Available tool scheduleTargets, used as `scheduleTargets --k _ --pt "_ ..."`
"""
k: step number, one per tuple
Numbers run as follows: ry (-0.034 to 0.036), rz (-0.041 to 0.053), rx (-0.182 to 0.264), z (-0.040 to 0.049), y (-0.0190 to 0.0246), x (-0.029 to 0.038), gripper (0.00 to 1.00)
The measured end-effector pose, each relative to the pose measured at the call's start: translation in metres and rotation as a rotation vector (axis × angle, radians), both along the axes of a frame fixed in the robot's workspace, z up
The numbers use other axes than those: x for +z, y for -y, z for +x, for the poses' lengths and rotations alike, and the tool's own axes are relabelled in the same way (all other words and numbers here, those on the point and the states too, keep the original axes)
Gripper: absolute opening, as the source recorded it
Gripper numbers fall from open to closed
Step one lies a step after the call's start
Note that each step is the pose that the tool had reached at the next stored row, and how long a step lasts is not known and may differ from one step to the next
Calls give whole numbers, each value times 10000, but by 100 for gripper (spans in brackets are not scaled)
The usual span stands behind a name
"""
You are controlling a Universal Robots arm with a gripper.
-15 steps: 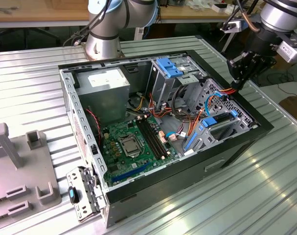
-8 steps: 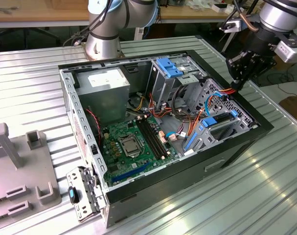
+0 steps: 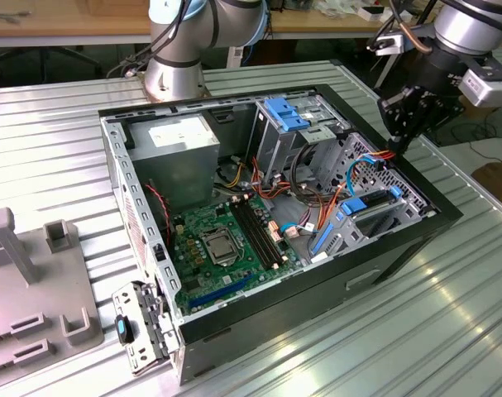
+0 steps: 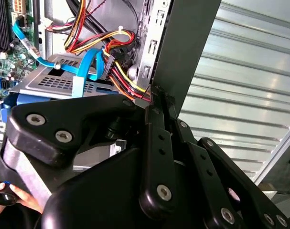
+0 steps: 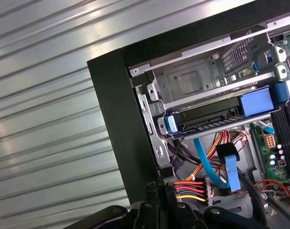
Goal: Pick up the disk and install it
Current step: 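Insert the first disk wire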
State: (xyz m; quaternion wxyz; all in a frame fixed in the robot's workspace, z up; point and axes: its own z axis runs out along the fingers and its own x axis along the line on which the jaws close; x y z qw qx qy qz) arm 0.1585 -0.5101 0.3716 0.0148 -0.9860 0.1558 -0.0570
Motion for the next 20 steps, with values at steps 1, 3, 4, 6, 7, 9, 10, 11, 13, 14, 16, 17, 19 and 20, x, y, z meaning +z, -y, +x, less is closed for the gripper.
scheduleTargets --k 1,3,4,6,7,9,10,11,13,14,16,17,19,20 --pt "0 0 -99 -1 0 0 16" --pt "0 0 -350 -3 0 0 16" --pt "0 -1 -489 -5 0 0 16" --pt "0 -1 -753 -6 0 -1 16" --pt "0 0 -840 -6 0 -1 16" --pt "0 -1 -1314 -7 0 -1 16" --pt "0 0 -1495 -7 0 -2 16" --pt "0 0 -1663 -8 0 -2 16" --pt "0 0 -1975 -12 0 -3 16" --pt "0 0 -2158 -13 0 -3 16" --pt "0 0 -2398 -16 0 -4 16" --pt "0 -1 -2496 -17 0 -4 16" --pt "0 0 -2735 -19 0 -5 16" --pt "0 -1 -2933 -21 0 -5 16"
